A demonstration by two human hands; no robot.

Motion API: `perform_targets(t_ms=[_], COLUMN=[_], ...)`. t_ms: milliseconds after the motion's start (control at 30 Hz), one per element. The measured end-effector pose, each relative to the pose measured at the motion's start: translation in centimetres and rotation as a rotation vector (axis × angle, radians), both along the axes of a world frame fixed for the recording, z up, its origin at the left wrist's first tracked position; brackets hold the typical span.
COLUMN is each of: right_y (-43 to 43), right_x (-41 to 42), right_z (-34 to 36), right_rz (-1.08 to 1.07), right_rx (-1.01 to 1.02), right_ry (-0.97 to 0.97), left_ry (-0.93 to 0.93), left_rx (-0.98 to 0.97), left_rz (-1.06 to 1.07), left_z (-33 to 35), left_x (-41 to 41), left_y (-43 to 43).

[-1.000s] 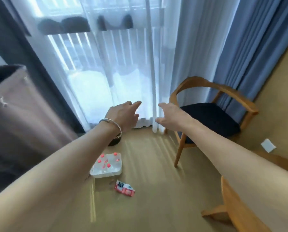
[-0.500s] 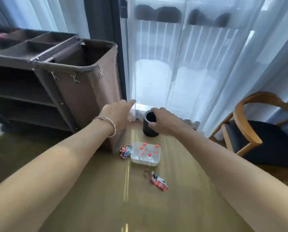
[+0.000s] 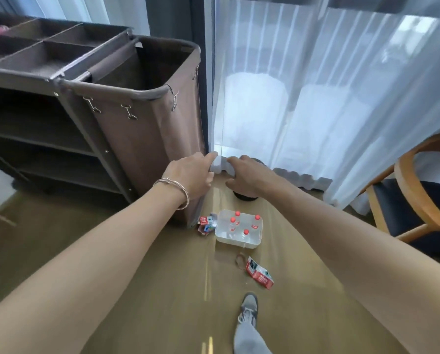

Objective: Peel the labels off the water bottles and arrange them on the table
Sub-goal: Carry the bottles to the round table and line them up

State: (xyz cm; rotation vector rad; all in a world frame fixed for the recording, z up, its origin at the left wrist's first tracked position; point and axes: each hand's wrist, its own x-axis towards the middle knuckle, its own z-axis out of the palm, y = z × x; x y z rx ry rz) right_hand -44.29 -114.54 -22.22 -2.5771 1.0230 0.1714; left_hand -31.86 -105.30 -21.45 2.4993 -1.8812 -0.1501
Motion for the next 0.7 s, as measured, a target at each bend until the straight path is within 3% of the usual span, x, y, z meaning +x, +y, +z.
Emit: perform_targets(t_ms=[400, 700], right_y=[-21.5, -30.1], right_x=[0.1, 0.1], right_z=[-4.5, -13.3], right_rz=[-0.162, -0.240], right_rx=[0.102, 0.261], right_ry=[0.052, 0.118], left_ry=[0.041, 0.084], left_rx=[0.036, 0.232], left_rz=[-0.082, -0.171], left_z=[-4.5, -13.6], left_x=[0.1, 2.0], left_y=[-21.8, -31.1])
